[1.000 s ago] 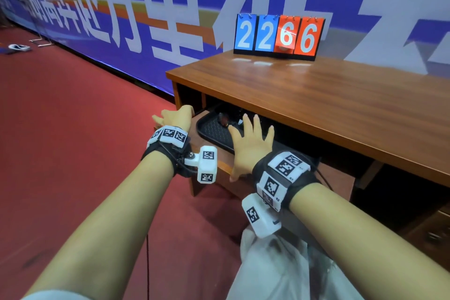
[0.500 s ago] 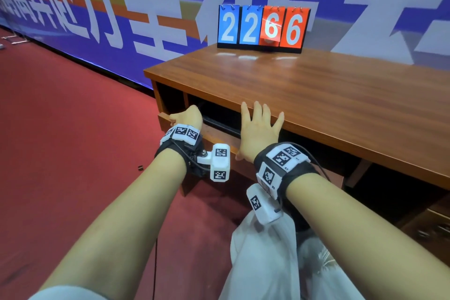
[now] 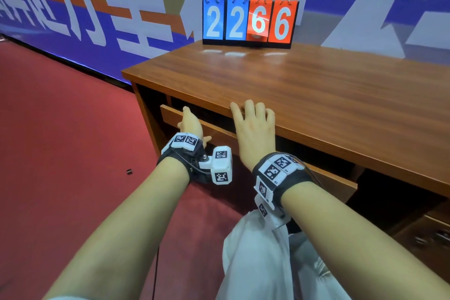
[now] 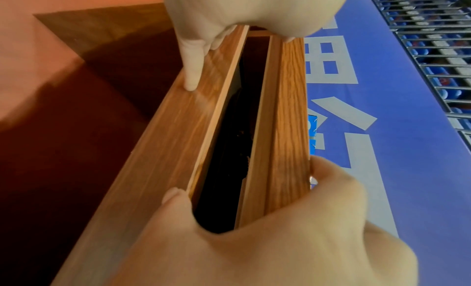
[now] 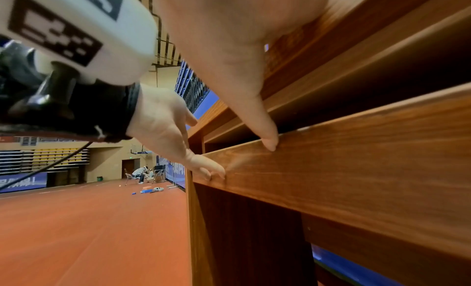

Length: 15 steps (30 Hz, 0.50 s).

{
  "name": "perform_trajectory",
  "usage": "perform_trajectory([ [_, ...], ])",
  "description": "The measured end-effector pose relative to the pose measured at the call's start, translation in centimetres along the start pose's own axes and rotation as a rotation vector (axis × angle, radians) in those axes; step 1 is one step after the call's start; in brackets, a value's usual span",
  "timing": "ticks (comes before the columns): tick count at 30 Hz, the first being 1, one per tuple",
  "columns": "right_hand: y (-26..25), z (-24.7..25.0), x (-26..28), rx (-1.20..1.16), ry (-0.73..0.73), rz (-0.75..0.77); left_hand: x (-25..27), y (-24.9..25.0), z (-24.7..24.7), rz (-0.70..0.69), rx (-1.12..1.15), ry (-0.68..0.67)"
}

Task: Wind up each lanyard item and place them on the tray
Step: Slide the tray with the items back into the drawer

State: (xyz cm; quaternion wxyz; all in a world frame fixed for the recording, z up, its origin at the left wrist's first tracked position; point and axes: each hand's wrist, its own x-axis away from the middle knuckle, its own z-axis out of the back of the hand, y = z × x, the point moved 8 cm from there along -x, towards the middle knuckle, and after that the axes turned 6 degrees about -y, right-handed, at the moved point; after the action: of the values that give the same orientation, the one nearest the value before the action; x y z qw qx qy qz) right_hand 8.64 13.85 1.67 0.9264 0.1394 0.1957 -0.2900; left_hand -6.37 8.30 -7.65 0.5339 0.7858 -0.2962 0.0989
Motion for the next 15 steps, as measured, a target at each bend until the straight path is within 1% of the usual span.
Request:
perform_trajectory([
  [4,-0.1,-0.3,-0.1,0.018,0.032,0.012,-0.6,-0.4,-0.8,0.001,-0.001,-0.041],
  [10,-0.3,-0.9,-0.3,0.070,0.071,-0.009,-1.5,-0.4,-1.3,-0.006,-0.067,-0.029],
  [13,-0.2,-0.4,-0.2,0.057,0.069,-0.015,-1.1,-0.1,-1.0,-0.009,-0.079,-0.037],
  [15,-0.1,-0.3,-0.2,0.042,0.049,-0.002,-1.0,0.0,-0.5,0.007,-0.052,-0.017],
])
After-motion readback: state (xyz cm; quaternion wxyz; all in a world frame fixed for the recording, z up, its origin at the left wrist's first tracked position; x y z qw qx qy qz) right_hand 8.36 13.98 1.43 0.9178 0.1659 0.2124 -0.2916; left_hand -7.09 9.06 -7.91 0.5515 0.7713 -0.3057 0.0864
